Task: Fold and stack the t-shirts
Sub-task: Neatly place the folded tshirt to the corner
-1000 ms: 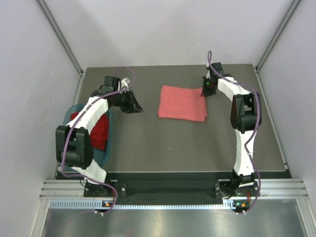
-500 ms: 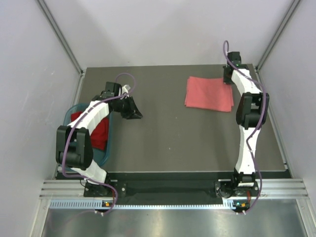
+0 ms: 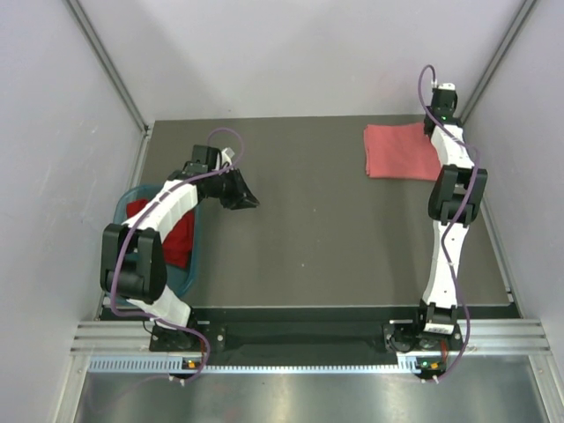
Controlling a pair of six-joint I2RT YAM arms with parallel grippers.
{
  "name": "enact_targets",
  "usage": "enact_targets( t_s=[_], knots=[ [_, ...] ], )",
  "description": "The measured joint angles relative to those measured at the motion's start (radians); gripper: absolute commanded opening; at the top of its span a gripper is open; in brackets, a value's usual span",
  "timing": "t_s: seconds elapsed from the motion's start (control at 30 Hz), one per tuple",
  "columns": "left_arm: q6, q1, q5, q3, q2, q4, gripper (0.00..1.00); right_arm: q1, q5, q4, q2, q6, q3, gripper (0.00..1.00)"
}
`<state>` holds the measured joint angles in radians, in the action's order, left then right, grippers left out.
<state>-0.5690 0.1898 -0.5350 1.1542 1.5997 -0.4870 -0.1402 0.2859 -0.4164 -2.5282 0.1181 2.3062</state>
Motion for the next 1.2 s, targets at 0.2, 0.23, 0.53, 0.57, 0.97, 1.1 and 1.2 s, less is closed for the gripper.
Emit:
enact_targets(
  t_s=[0.2, 0.23, 0.53, 0.57, 0.97, 1.1, 1.2],
  knots=[
    [-0.038, 0.035, 0.024, 0.0, 0.002, 0.016, 0.22, -0.015, 0.01, 0.145, -0.027, 0.02, 0.007, 0.0],
    [-0.043, 0.041, 0.027, 0.0, 0.005, 0.016, 0.22, -0.018, 0.014, 0.163, -0.035, 0.02, 0.013, 0.0],
    [-0.058, 0.082, 0.047, 0.052, 0.086, 0.002, 0.22, -0.039, 0.045, 0.288, -0.121, 0.012, 0.069, 0.0],
    [-0.057, 0.085, 0.048, 0.063, 0.092, 0.0, 0.22, -0.04, 0.047, 0.299, -0.13, 0.012, 0.074, 0.0],
    [-0.053, 0.098, 0.058, 0.128, 0.125, -0.04, 0.22, -0.044, 0.069, 0.391, -0.166, 0.008, 0.099, 0.0],
    [-0.052, 0.098, 0.058, 0.139, 0.134, -0.048, 0.21, -0.053, 0.073, 0.405, -0.166, 0.002, 0.099, 0.0],
    [-0.05, 0.098, 0.058, 0.15, 0.142, -0.062, 0.22, -0.059, 0.074, 0.413, -0.166, -0.005, 0.099, 0.33]
  ],
)
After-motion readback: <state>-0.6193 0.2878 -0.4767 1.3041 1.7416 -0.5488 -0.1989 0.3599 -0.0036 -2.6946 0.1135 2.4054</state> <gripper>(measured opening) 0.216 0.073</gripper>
